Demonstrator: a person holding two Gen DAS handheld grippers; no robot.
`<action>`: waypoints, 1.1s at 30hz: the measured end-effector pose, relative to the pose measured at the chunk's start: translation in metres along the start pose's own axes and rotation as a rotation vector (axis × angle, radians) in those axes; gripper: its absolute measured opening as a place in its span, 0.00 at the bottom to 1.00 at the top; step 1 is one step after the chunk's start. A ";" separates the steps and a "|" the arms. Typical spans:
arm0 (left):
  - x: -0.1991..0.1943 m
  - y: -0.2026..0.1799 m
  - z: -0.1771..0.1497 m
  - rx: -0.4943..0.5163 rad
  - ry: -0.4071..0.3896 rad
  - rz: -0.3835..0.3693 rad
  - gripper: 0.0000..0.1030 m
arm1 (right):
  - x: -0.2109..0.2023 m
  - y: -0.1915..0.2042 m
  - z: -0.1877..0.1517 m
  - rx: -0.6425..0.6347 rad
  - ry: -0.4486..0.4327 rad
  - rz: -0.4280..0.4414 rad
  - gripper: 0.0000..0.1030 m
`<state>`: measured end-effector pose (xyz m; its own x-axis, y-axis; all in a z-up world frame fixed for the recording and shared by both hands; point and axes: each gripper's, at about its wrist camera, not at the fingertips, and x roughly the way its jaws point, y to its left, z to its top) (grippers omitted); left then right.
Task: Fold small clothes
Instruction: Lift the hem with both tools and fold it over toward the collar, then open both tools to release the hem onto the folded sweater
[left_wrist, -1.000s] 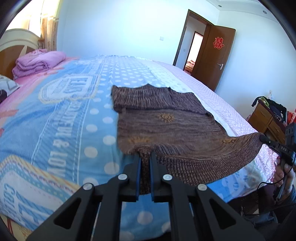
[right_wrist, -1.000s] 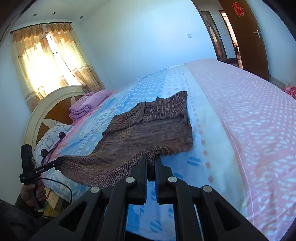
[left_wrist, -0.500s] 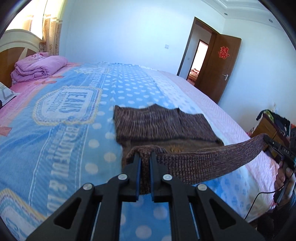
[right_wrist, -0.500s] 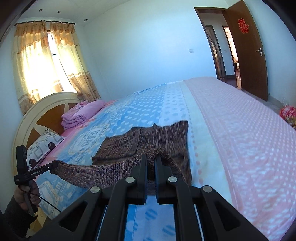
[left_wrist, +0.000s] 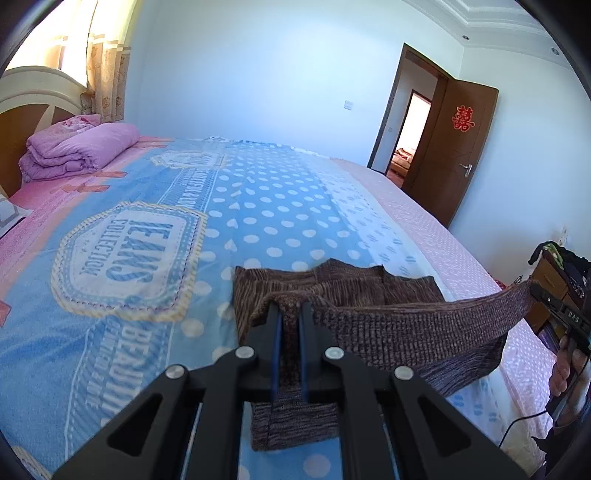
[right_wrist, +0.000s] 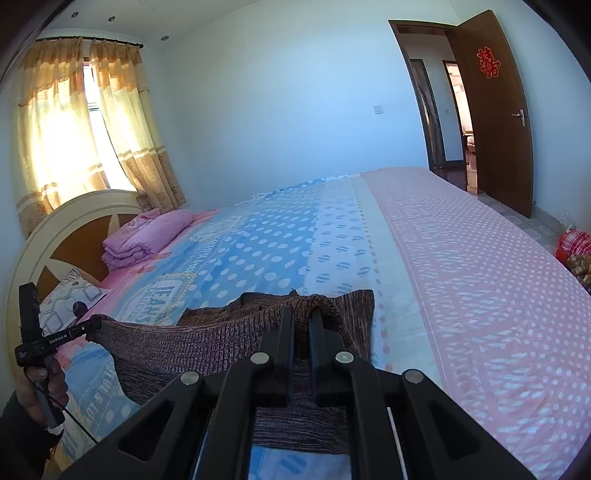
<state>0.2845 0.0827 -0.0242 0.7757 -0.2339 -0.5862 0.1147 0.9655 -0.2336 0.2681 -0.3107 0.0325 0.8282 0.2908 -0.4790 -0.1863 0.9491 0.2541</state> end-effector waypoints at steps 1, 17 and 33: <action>0.005 0.000 0.004 0.001 0.003 0.003 0.08 | 0.007 -0.001 0.003 0.002 0.003 -0.005 0.06; 0.160 0.004 -0.004 0.152 0.176 0.199 0.15 | 0.167 -0.046 -0.018 0.081 0.281 -0.113 0.06; 0.162 -0.007 -0.050 0.384 0.203 0.326 0.81 | 0.212 0.020 -0.065 -0.524 0.427 -0.329 0.82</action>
<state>0.3786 0.0327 -0.1561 0.6777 0.1046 -0.7278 0.1359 0.9550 0.2638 0.4054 -0.2221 -0.1184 0.6278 -0.0971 -0.7723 -0.2803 0.8975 -0.3406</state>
